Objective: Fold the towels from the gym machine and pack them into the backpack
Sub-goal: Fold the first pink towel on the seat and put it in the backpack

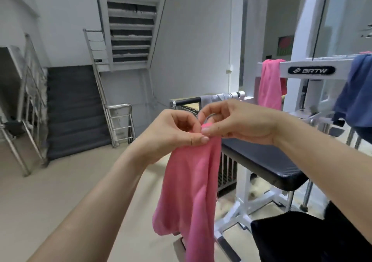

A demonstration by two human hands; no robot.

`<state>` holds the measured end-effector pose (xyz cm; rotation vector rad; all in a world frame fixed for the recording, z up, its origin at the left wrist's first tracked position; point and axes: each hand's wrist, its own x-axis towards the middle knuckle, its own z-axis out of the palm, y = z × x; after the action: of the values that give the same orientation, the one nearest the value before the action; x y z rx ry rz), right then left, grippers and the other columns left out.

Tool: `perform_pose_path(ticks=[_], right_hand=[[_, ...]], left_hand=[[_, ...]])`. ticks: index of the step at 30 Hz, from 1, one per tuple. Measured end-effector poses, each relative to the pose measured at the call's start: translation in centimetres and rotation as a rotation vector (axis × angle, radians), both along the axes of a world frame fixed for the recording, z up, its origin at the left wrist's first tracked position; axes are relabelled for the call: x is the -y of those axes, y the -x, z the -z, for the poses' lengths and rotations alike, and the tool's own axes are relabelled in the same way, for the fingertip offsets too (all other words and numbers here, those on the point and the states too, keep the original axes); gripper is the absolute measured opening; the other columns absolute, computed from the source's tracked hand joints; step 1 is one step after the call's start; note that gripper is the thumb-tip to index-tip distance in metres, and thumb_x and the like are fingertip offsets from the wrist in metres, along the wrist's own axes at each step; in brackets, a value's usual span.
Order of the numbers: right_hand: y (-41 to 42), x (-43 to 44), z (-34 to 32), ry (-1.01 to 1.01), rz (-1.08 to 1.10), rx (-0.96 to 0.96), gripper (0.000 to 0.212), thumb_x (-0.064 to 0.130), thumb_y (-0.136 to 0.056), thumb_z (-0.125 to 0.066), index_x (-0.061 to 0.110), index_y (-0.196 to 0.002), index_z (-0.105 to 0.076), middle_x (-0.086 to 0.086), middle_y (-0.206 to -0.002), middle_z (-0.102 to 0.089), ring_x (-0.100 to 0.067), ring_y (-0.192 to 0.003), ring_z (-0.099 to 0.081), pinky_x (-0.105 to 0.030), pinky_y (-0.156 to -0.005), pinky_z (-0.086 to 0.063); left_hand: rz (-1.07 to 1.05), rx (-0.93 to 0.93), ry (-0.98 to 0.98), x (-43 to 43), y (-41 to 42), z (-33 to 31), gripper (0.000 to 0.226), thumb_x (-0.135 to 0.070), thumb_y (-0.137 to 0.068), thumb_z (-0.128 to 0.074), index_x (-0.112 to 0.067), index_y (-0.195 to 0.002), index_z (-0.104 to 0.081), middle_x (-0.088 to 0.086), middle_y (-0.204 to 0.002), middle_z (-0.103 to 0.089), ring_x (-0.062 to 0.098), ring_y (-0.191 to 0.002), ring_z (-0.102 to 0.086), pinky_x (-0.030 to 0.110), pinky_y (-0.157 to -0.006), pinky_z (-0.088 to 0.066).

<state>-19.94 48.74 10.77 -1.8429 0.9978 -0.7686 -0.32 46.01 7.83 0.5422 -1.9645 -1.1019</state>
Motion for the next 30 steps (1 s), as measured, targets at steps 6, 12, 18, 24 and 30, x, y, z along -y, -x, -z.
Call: perform_pose_path(ticks=[6, 12, 18, 24, 30], right_hand=[[-6.1, 0.6, 0.3, 0.379, 0.214, -0.449, 0.003, 0.023, -0.082, -0.075, 0.024, -0.085, -0.076, 0.009, -0.074, -0.072, -0.002, -0.068, -0.064, -0.015, -0.063, -0.048], [-7.9, 0.2, 1.7, 0.288, 0.309, -0.750, 0.018, 0.038, -0.075, -0.078, 0.021, -0.071, -0.074, 0.003, -0.065, -0.071, -0.011, -0.058, -0.066, -0.031, -0.057, -0.054], [-4.5, 0.9, 3.6, -0.146, 0.214, -0.538, 0.017, 0.026, -0.084, -0.071, 0.011, -0.092, -0.076, -0.002, -0.085, -0.077, -0.013, -0.074, -0.072, -0.022, -0.065, -0.054], [2.4, 3.3, 8.3, -0.177, 0.577, 0.068, 0.019, 0.018, -0.074, -0.072, 0.000, -0.073, -0.064, -0.010, -0.067, -0.063, -0.012, -0.055, -0.059, -0.018, -0.052, -0.047], [10.6, 7.8, 10.7, 0.059, 1.053, -0.217, 0.041, 0.024, -0.083, -0.072, 0.017, -0.050, -0.049, 0.009, -0.046, -0.048, -0.004, -0.042, -0.041, -0.013, -0.040, -0.031]], left_hand=[[-0.094, 0.335, -0.037, 3.7, -10.5, 0.5, 0.033, -0.019, -0.066, -0.086, -0.015, -0.092, -0.067, 0.023, -0.074, -0.066, 0.021, -0.066, -0.060, 0.029, -0.061, -0.046], [-0.511, 0.119, 0.084, 10.5, -16.6, 3.9, 0.044, 0.013, -0.073, -0.063, -0.018, -0.057, -0.037, -0.014, -0.046, -0.033, 0.000, -0.044, -0.024, 0.018, -0.039, -0.020], [-0.526, 0.317, -0.029, 17.4, -17.2, 6.6, 0.025, 0.013, -0.077, -0.058, -0.011, -0.070, -0.057, -0.013, -0.041, -0.055, -0.002, -0.035, -0.043, 0.012, -0.035, -0.032], [-0.668, 0.327, -0.079, 24.5, -12.7, 9.8, 0.016, -0.001, -0.069, -0.049, -0.015, -0.061, -0.047, 0.008, -0.048, -0.049, 0.023, -0.046, -0.049, 0.025, -0.048, -0.036], [-0.630, 0.109, -0.254, 32.5, -3.8, 11.8, 0.013, -0.002, -0.083, -0.059, -0.012, -0.091, -0.060, 0.009, -0.079, -0.059, 0.021, -0.059, -0.050, 0.025, -0.045, -0.040]])
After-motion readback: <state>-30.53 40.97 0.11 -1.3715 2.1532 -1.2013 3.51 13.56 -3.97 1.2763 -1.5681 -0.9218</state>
